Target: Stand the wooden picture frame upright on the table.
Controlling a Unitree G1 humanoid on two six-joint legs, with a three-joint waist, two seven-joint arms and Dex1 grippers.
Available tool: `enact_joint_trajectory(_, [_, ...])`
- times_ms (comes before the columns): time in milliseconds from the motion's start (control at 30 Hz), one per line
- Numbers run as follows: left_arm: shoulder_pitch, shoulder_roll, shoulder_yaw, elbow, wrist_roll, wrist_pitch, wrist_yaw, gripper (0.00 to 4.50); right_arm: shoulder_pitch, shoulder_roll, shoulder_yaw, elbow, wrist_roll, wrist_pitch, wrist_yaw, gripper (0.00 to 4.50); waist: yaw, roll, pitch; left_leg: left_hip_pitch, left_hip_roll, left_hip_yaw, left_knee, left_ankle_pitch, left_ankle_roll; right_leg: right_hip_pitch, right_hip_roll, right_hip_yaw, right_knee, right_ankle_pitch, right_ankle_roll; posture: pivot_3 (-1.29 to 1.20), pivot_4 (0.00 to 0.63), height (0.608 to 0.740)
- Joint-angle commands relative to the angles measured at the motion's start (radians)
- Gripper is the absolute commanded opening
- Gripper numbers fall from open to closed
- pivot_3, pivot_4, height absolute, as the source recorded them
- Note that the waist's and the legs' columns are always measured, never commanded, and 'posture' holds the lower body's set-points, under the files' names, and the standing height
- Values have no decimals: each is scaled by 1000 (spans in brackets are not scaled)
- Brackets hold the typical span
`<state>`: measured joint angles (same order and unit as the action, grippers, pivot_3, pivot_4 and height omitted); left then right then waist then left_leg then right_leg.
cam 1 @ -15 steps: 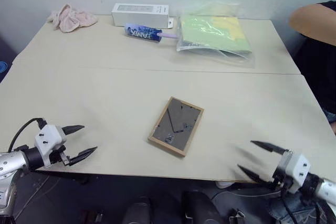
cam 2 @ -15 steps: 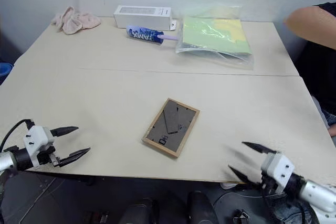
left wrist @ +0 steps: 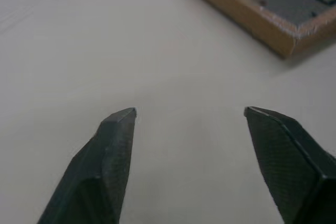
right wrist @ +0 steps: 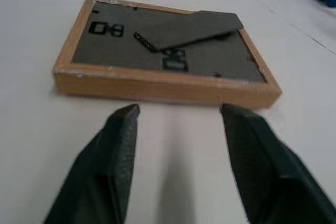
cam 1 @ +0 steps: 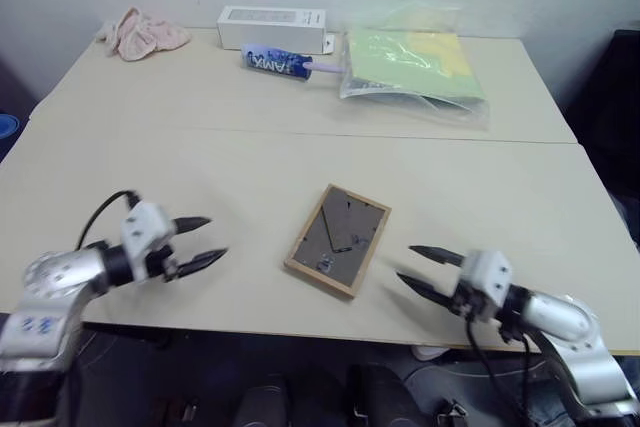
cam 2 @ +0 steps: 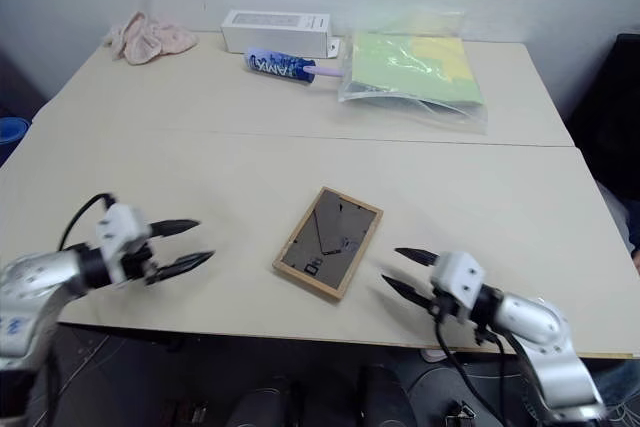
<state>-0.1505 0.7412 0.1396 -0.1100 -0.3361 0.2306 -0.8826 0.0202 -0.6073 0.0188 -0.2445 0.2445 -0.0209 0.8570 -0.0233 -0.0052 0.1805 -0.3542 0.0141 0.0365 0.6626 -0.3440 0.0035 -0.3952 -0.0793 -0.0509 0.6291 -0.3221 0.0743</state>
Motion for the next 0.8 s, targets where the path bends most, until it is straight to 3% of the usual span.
enact_joint_trajectory(33, [-57, -38, -82, 7, 62, 18, 40, 1976, -48, 6, 33, 33, -57, 38, -35, 1060, 0, 0, 0, 0, 0, 0, 0, 0, 0, 0, 1, 0, 0, 0, 0, 0, 150, 740])
enact_joint_trajectory(133, [-104, -86, -156, 50, 106, 10, 48, 1105, -93, 13, 61, 56, -81, 68, -44, 44, -2, 0, 0, -2, 0, 1, 2, 0, 1, -1, 1, -1, 1, 1, 1, 0, 150, 740])
enact_joint_trajectory(200, [-125, -109, -189, 67, 114, 29, 44, 500, -115, 21, 75, 63, -89, 88, -49, 0, -3, 0, 0, -3, 0, 2, 3, 0, 1, -1, 1, 0, 1, 1, 2, 0, 150, 740])
enact_joint_trajectory(433, [-136, -164, -283, 43, 138, 37, 21, 500, -184, 68, 99, 66, -97, 123, -70, 0, -1, 0, 0, -1, 0, 2, 5, 0, 1, -1, 1, 1, 7, 1, 2, 0, 150, 740])
enact_joint_trajectory(800, [-49, -145, -225, -37, 102, 79, 32, 500, -244, 62, 111, 117, -108, 132, -41, 0, -2, 0, 0, -1, 0, 1, 5, 0, 1, -1, 1, 1, 7, 1, 2, 0, 150, 740])
